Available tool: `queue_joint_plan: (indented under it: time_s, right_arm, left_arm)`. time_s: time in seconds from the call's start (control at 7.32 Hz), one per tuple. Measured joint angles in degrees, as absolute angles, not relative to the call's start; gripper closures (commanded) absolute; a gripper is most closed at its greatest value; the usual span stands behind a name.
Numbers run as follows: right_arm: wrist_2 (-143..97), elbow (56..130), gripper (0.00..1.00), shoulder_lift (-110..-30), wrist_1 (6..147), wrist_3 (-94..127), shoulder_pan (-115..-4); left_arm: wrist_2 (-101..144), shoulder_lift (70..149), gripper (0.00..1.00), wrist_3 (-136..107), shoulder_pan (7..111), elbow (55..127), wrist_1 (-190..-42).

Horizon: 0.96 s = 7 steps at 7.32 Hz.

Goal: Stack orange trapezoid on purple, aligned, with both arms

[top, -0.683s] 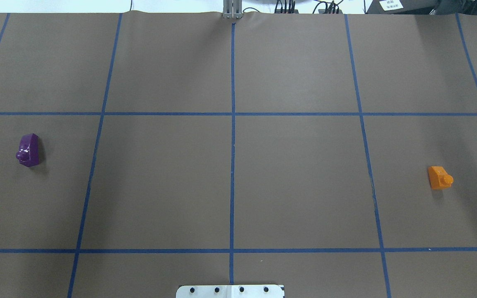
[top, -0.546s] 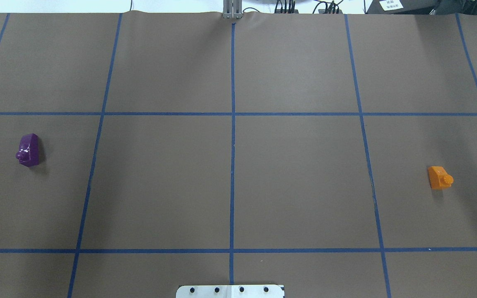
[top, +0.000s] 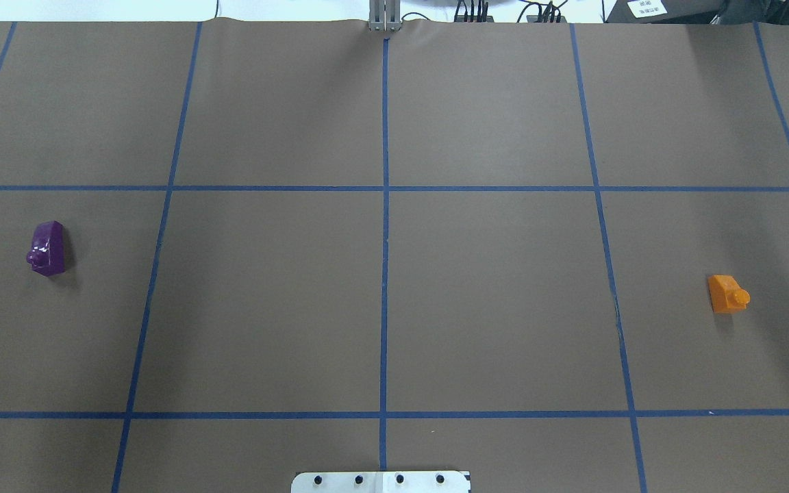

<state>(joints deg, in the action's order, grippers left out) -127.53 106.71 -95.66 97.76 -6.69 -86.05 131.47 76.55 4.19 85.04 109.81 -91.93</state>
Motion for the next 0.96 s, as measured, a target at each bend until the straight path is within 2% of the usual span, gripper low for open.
queue_joint_plan:
  time_s: [0.55, 0.96]
  right_arm:
    - [-126.98, 107.41, 0.0, -91.16, 90.79, -5.85, -86.06]
    - [-127.12, 106.38, 0.0, -88.74, 85.61, -5.25, -86.13]
  left_arm:
    - [128.27, 80.05, 0.0, 1.49, 85.17, 110.19, -92.66]
    - [127.28, 87.25, 0.0, -6.11, 85.25, 110.03, -94.84]
